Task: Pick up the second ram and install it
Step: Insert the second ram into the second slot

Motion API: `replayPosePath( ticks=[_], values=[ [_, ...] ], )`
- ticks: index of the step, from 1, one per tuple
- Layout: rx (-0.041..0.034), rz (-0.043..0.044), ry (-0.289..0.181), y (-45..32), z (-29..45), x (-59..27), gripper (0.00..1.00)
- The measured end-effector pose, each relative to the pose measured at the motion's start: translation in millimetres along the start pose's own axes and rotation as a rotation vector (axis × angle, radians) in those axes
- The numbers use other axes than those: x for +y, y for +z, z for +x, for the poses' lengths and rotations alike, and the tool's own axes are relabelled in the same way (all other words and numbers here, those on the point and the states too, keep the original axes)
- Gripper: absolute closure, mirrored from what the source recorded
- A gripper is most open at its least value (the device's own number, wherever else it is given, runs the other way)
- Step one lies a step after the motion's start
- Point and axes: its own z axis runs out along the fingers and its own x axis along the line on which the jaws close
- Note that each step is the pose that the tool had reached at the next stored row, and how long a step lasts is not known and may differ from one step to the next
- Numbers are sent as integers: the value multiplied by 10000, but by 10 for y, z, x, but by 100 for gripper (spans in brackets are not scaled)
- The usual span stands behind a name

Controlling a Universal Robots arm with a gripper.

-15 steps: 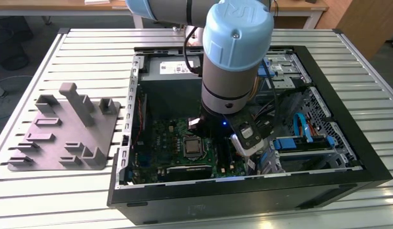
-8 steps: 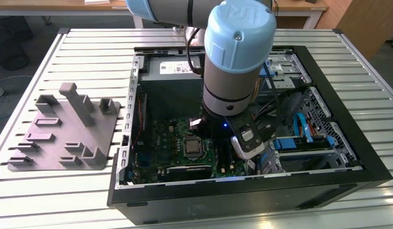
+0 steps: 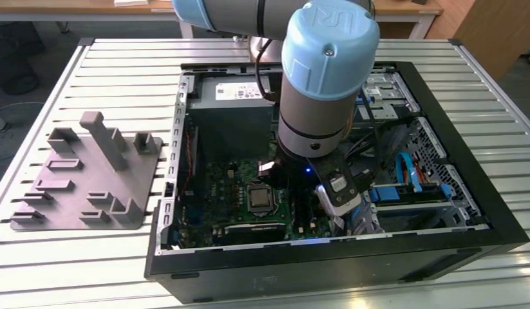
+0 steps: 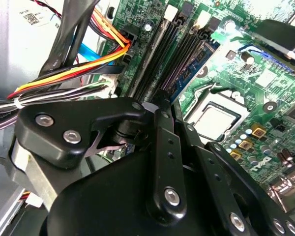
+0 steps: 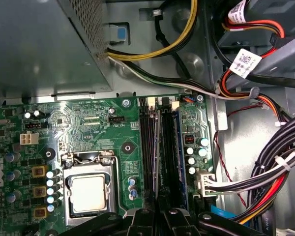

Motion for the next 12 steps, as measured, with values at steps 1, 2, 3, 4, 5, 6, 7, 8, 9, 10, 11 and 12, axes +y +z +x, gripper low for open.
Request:
replayPosePath(
  ticks=[1,2,3,4,5,6,7,8,9,10,11,12],
  values=[
    [2,-1,-25,0,-1,0,86],
    [12,-3,-114,0,-1,0,86],
    [27,-8,-257,0,-1,0,86],
    [43,-14,-411,0,0,0,86],
    [53,-17,-509,0,0,0,86],
    [55,-18,-533,0,0,0,86],
    [55,-18,-535,0,-1,1,86],
    [56,-19,-536,0,-2,1,86],
    [56,-19,-536,0,-4,1,86],
    [56,-20,-536,1,-6,2,86],
    [56,-18,-535,1,-7,4,86],
    [55,-13,-535,2,-8,6,86]
  ],
)
